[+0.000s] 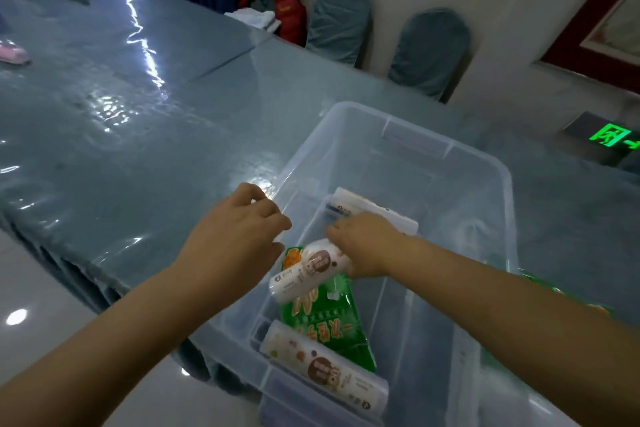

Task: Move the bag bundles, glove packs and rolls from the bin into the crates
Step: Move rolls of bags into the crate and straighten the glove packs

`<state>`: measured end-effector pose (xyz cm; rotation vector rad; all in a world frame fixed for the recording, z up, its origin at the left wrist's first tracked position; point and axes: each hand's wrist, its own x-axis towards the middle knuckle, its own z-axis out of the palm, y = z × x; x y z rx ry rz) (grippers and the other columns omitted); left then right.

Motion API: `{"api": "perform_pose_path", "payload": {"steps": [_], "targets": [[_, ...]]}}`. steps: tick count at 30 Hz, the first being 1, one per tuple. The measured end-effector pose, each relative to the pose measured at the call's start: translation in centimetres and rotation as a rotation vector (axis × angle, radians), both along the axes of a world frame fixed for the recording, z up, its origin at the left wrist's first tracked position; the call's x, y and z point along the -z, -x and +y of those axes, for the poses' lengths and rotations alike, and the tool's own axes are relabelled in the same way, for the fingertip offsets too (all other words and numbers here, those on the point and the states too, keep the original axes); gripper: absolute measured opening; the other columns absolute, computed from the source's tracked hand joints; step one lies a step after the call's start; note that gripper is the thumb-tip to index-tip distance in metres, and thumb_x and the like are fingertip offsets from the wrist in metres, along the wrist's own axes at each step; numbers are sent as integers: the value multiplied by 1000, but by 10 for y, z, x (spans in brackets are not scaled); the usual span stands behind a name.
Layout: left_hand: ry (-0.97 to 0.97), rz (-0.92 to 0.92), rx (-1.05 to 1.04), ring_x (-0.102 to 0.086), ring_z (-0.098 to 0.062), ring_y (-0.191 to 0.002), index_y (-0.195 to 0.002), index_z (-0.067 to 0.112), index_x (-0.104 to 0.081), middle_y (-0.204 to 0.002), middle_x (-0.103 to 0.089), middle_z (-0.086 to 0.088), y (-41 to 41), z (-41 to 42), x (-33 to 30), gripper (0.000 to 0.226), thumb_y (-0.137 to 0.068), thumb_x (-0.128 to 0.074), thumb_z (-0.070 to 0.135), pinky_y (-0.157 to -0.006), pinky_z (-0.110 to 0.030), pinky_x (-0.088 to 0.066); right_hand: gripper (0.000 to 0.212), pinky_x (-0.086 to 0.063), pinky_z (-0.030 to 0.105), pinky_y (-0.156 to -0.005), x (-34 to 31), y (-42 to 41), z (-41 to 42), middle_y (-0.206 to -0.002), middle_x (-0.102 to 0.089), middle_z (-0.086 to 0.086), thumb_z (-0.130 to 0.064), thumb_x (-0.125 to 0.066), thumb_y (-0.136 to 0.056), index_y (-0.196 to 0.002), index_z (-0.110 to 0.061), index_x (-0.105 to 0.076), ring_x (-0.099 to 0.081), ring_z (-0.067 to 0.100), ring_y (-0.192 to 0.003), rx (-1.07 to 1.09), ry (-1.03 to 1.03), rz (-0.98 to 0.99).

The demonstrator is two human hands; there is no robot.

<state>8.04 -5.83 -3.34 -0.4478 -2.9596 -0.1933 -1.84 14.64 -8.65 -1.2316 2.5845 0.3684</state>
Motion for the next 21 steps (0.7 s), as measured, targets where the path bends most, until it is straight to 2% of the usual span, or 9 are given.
{"api": "perform_pose_path", "payload": {"steps": [3, 6, 10, 13, 14, 16, 18, 19, 21], "targets": [[28, -4, 85, -41, -18, -126, -121, 28, -58, -119, -63, 10, 12, 2, -4, 43, -81, -60, 44, -98, -33, -37, 47, -37, 29, -62, -33, -3, 26, -104, -63, -2, -49, -68, -64, -101, -26, -53, -62, 24, -92, 146, 100, 36], [91, -24, 190, -29, -14, -135, -132, 30, -45, -134, -53, 10, 32, 12, -9, 61, -78, -54, 58, -108, -31, -25, 44, -34, 27, -59, -60, -16, 49, -96, -60, -8, -50, -68, -61, -96, -30, -50, -58, 17, -83, 298, 232, 41], [107, -184, 250, -41, -15, -125, -141, 28, -27, -137, -49, 5, 60, 40, -16, 83, -72, -59, 62, -102, -29, -32, 46, -39, 28, -61, -79, -31, 72, -91, -55, -10, -49, -70, -61, -95, -29, -49, -53, 14, -77, 425, 328, 102], [230, -66, 286, -41, -23, -126, -142, 16, -20, -142, -40, -5, 74, 60, -19, 90, -73, -61, 57, -105, -36, -33, 46, -37, 29, -59, -82, -35, 90, -91, -58, -3, -45, -74, -61, -94, -22, -52, -55, 20, -78, 447, 310, 265], [246, -11, 302, -43, -26, -123, -140, 14, -26, -139, -42, -8, 74, 67, -19, 87, -72, -64, 54, -103, -38, -36, 46, -34, 30, -58, -81, -35, 97, -90, -60, 1, -43, -75, -61, -94, -18, -54, -56, 24, -77, 450, 289, 346], [252, 69, 393, -50, -27, -105, -123, 12, -45, -120, -52, -9, 71, 82, -17, 71, -66, -71, 46, -89, -39, -45, 46, -29, 31, -58, -75, -35, 110, -86, -62, 8, -37, -80, -60, -91, -12, -58, -57, 29, -73, 482, 272, 492], [267, 57, 551, -55, -25, -90, -104, 15, -55, -102, -59, -6, 61, 99, -7, 53, -61, -74, 39, -76, -37, -47, 48, -27, 32, -60, -67, -35, 117, -86, -62, 12, -36, -81, -60, -93, -8, -60, -57, 32, -73, 541, 300, 569], [326, -24, 632, -56, -25, -88, -101, 15, -56, -98, -60, -5, 54, 105, 1, 45, -64, -72, 35, -74, -35, -47, 49, -26, 32, -61, -64, -34, 118, -87, -63, 13, -37, -80, -62, -95, -7, -60, -57, 33, -74, 566, 328, 592], [518, -273, 758, -58, -28, -95, -106, 14, -56, -102, -62, -7, 42, 115, 26, 36, -74, -65, 29, -78, -36, -46, 49, -27, 32, -62, -58, -31, 119, -87, -63, 13, -39, -78, -64, -96, -7, -60, -57, 32, -73, 604, 397, 627]]}}
